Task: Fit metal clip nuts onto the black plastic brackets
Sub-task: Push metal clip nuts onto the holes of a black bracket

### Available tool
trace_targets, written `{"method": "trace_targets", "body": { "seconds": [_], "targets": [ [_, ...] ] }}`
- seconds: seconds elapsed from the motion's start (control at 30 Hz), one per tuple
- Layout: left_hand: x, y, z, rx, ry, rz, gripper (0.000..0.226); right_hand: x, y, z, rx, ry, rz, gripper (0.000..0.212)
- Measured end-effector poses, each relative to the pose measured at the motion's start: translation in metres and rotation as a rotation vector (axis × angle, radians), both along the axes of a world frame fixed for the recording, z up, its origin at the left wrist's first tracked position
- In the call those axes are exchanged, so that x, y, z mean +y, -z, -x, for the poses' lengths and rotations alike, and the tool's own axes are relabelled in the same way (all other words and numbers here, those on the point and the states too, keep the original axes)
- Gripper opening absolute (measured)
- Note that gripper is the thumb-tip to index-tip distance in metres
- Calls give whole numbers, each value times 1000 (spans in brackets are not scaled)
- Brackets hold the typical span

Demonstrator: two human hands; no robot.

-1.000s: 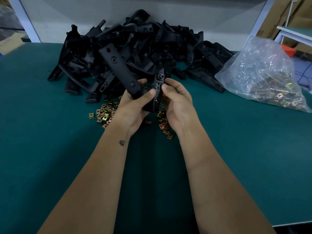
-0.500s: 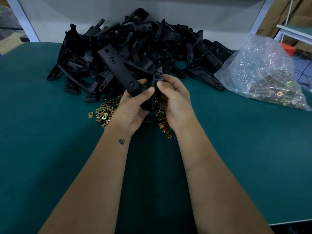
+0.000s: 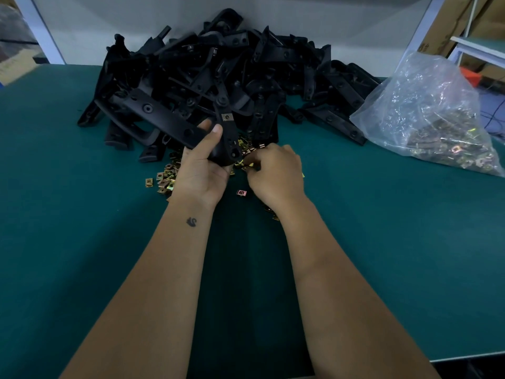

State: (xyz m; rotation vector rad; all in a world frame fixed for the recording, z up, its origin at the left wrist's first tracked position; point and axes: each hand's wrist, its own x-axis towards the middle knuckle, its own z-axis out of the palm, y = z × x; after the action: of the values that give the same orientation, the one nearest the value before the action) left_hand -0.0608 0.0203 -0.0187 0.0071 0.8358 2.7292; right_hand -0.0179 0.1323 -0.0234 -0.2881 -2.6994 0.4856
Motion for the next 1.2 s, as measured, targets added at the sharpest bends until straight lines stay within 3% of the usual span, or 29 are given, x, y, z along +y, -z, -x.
{"method": "trace_targets", "body": {
  "seconds": [0.13, 1.2],
  "targets": [
    [1, 0, -1, -14, 9, 2, 16, -1, 3, 2, -28, 15, -126, 22],
    [-1, 2, -1, -28, 40, 8, 16, 1, 0, 0, 41, -7, -117, 17]
  ]
}}
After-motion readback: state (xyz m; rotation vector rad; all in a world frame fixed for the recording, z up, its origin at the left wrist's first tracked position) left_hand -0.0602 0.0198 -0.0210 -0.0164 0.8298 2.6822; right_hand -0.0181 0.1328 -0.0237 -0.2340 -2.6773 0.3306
